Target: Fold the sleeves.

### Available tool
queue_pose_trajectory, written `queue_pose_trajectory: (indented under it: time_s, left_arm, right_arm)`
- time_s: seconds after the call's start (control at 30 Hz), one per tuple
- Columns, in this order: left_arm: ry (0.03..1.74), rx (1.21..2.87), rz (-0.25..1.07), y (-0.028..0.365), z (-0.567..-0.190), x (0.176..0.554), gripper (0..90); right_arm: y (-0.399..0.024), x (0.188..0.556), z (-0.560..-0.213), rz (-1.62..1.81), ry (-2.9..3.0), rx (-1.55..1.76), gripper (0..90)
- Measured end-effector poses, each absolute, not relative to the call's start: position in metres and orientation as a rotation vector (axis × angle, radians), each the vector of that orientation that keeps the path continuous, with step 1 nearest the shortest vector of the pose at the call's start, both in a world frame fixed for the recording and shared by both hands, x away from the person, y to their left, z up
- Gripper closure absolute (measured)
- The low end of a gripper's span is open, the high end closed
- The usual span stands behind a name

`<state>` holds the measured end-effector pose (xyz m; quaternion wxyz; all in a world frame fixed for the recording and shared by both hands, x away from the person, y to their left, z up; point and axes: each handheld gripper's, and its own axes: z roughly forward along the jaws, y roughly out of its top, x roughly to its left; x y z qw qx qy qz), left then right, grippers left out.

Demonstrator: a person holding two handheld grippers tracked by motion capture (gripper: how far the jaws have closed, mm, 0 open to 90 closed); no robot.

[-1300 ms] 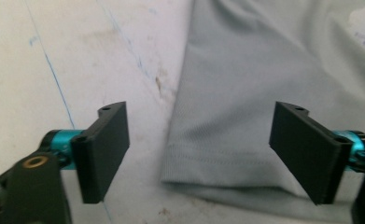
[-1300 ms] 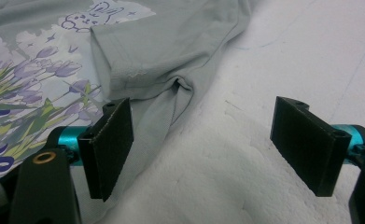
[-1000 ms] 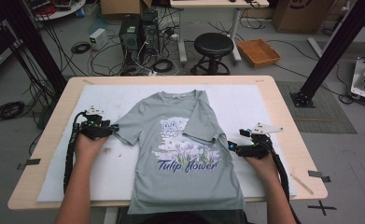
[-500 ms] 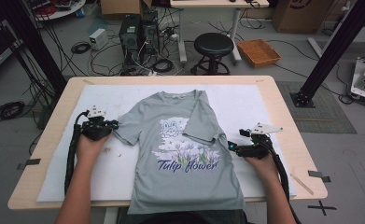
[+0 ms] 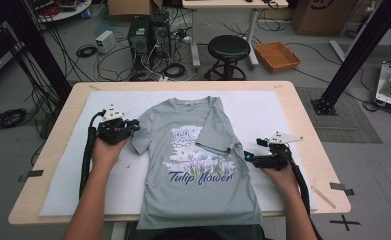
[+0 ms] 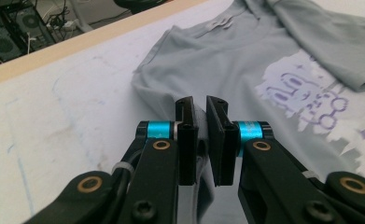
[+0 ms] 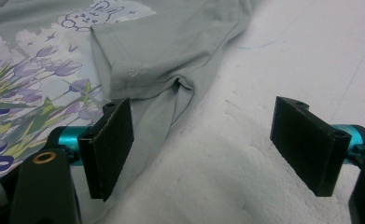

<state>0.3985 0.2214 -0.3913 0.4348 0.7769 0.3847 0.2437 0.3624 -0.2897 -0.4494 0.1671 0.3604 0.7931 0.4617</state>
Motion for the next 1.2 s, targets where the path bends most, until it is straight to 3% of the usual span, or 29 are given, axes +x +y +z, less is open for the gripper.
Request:
queue_pose_trajectory:
  time_s: [0.43, 1.2]
  left_arm:
    - [0.797, 1.973, 0.554, 0.157, -0.371, 0.401, 82.6]
    - [0.698, 2.09, 0.452, 0.08, -0.396, 0.412, 82.8]
  right_arm:
    - [-0.29, 0.363, -0.45, 1.314, 2.258, 1.028, 21.7]
    - [-0.289, 0.363, -0.45, 1.309, 2.259, 1.03, 21.8]
